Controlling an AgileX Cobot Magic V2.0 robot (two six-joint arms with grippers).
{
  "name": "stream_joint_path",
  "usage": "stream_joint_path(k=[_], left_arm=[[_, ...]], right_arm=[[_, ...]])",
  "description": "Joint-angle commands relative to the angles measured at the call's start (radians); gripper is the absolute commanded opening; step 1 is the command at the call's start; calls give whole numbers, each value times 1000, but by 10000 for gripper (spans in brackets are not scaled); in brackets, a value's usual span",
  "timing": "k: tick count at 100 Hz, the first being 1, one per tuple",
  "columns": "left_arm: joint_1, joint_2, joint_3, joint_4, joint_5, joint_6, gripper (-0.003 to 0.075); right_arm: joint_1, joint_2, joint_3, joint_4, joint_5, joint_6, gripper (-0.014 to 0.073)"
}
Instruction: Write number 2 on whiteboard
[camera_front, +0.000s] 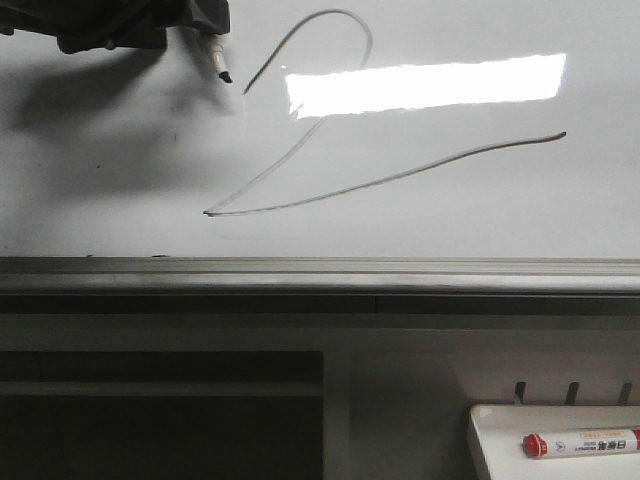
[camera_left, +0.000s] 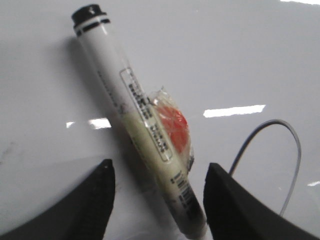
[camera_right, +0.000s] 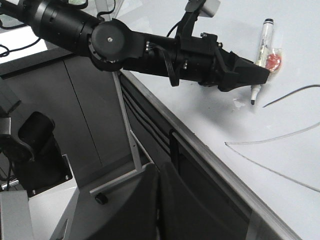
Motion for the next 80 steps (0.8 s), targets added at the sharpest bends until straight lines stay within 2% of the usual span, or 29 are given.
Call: stream_joint_path(k=[1, 35, 45, 52, 62, 70, 80], left_arm=[[22, -30, -15, -30, -14, -5, 408], [22, -237, -15, -28, 28, 7, 392], [22, -320, -15, -12, 54, 29, 298], [22, -386, -15, 9, 105, 68, 183], [22, -494, -15, 66, 224, 127, -20], [22, -579, -15, 144, 345, 141, -20], [22, -685, 1, 229, 504, 141, -20]], right_arm=[[-5, 4, -25, 18, -65, 3, -68], [-5, 4, -25, 14, -67, 3, -68], [-5, 4, -25, -25, -67, 3, -68], [-5, 4, -25, -86, -68, 3, -67], [-5, -5, -25, -199, -71, 3, -55], [-5, -14, -25, -315, -82, 19, -50], [-5, -28, -12, -518, -131, 155, -50]])
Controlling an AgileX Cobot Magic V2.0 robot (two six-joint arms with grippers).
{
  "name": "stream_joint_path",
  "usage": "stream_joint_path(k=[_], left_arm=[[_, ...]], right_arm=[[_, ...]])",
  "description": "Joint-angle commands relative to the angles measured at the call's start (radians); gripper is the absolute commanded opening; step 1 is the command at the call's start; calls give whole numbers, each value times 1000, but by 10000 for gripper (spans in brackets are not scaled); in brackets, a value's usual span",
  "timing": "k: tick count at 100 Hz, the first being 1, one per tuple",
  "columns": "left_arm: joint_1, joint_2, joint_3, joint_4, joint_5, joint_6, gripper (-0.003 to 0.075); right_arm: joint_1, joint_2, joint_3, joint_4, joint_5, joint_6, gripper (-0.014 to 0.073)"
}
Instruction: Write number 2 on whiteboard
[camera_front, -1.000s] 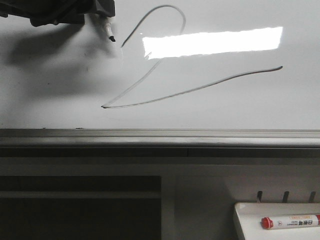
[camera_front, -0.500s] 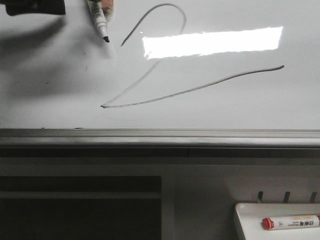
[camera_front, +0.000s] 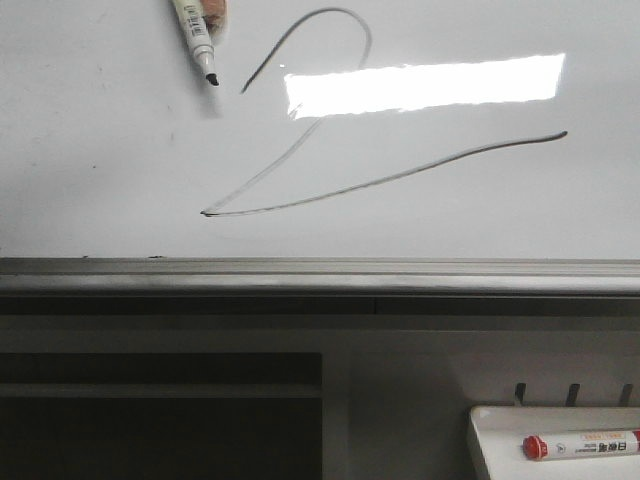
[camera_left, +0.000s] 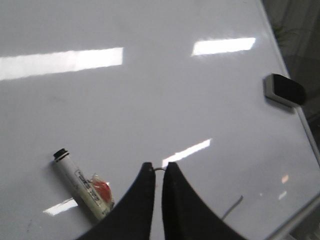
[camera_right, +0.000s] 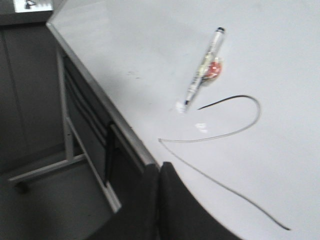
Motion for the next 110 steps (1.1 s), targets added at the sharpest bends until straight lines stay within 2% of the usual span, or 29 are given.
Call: stream_joint_path(k=[1, 8, 15, 34, 44, 63, 71, 92, 102, 110], left_arm=[[2, -87, -11, 72, 100, 8, -20], [2, -145, 19, 92, 182, 8, -20], [2, -189, 54, 90, 231, 8, -20], [2, -262, 113, 70, 297, 6, -20], [2, -266, 113, 53, 373, 6, -20], [2, -264, 113, -112, 492, 6, -20], [2, -264, 113, -152, 490, 6, -20], [2, -264, 113, -146, 485, 9, -20], [2, -266, 142, -122, 304, 14, -20], [2, -294, 170, -119, 251, 4, -20]], right_arm=[[-5, -8, -13, -192, -125, 107, -50], [-5, -12, 7, -322, -149, 191, -50], [-5, -12, 21, -389, -151, 195, -50], [-5, -12, 30, -393, -59, 195, -50], [-5, -12, 30, -393, -37, 195, -50], [-5, -12, 30, -393, -37, 195, -50], [-5, -12, 30, -393, -37, 195, -50], [-5, -12, 30, -393, -37, 195, -50], [-5, -12, 30, -393, -37, 195, -50], [-5, -12, 30, -393, -37, 195, -50]])
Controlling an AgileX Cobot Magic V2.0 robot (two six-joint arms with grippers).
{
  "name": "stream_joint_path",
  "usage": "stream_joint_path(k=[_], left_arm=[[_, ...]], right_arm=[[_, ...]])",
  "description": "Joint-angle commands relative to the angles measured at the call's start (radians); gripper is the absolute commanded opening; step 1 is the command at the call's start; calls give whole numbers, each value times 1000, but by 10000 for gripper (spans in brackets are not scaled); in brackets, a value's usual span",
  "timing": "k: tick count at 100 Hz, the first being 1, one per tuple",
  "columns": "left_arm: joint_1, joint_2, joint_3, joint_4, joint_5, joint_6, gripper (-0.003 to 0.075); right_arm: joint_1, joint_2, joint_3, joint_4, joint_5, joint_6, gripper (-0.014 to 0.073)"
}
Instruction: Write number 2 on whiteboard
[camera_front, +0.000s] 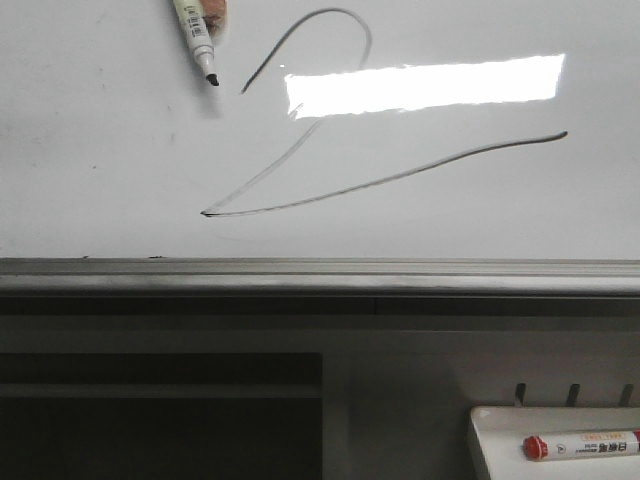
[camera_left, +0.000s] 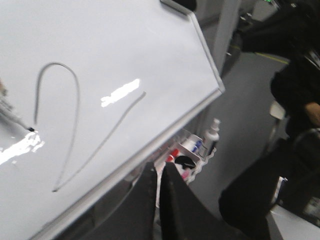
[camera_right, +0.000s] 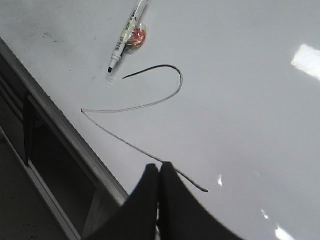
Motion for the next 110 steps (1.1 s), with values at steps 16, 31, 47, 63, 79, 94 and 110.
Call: stream_joint_path(k=[16, 31, 47, 63, 79, 94, 110], left_arm=[[2, -165, 101, 229, -226, -11, -20], [17, -338, 288, 568, -471, -187, -20], [125, -461, 467, 626, -671, -257, -20], [254, -518, 564, 596, -618, -342, -20], [343, -521, 622, 596, -484, -463, -20], [377, -521, 635, 596, -308, -463, -20], [385, -521, 635, 584, -268, -463, -20]], right_arm=[[-5, 2, -23, -26, -66, 0, -50], [-5, 2, -23, -26, -66, 0, -50], [-5, 2, -23, -26, -66, 0, -50], [-5, 2, -23, -26, -66, 0, -50], [-5, 2, -23, -26, -68, 0, -50], [-5, 2, -23, -26, -68, 0, -50], [-5, 2, -23, -26, -68, 0, -50]])
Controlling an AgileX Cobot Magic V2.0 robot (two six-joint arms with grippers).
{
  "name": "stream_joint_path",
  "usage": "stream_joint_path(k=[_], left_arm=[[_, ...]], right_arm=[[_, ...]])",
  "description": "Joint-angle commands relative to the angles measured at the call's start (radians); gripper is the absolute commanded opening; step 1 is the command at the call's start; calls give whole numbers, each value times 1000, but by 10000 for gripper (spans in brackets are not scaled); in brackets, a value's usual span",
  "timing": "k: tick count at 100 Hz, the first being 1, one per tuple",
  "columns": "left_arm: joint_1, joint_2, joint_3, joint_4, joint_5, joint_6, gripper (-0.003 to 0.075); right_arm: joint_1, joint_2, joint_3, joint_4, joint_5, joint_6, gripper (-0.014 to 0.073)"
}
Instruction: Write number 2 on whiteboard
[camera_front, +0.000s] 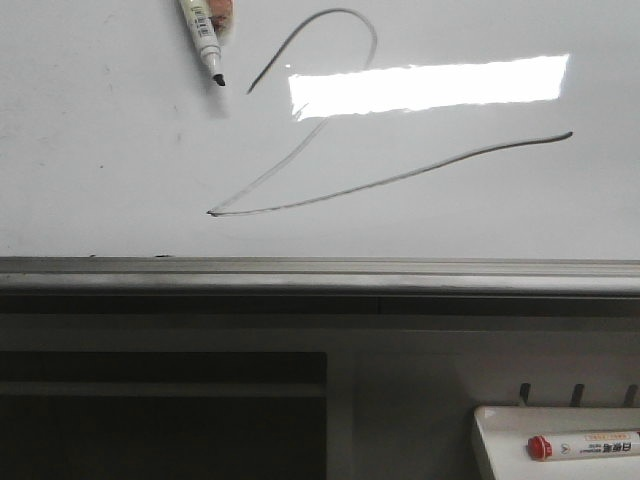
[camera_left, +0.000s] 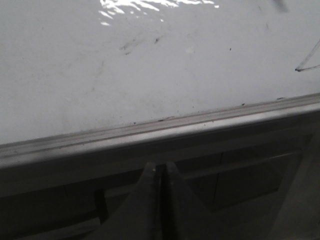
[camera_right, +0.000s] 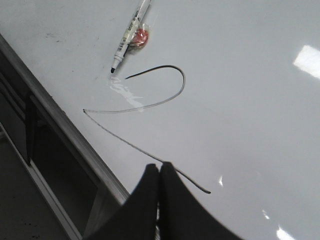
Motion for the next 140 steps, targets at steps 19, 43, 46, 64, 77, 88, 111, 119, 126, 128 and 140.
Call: stream_joint_path(k=[19, 43, 46, 64, 77, 88, 111, 119, 126, 128, 140], left_arm=[[4, -27, 10, -16, -54, -13, -20], [4, -27, 10, -16, -54, -13, -20], [4, -27, 10, -16, -54, -13, -20], [4, -27, 10, -16, -54, -13, -20], [4, -27, 10, -16, -54, -13, -20], [4, -27, 10, -16, -54, -13, -20], [4, -27, 10, -16, -54, -13, -20], [4, -27, 10, -16, -54, -13, -20], [4, -27, 10, -16, -54, -13, -20], [4, -27, 10, -16, -54, -13, -20], [4, -27, 10, -16, -54, -13, -20]], right_arm=[[-5, 2, -23, -24, -71, -1, -50], [-5, 2, -23, -24, -71, -1, -50], [-5, 2, -23, -24, -71, -1, -50], [-5, 2, -23, -24, -71, -1, -50], [-5, -3, -11, -24, -71, -1, -50], [-16, -14, 21, -61, -60, -1, -51], [-254, -104, 324, -15, -410, 150, -51], [-362, -169, 470, 54, -583, 152, -51], [-462, -232, 576, 110, -701, 152, -51], [-492, -252, 595, 114, -727, 152, -51], [-650, -375, 709, 129, -738, 152, -51]])
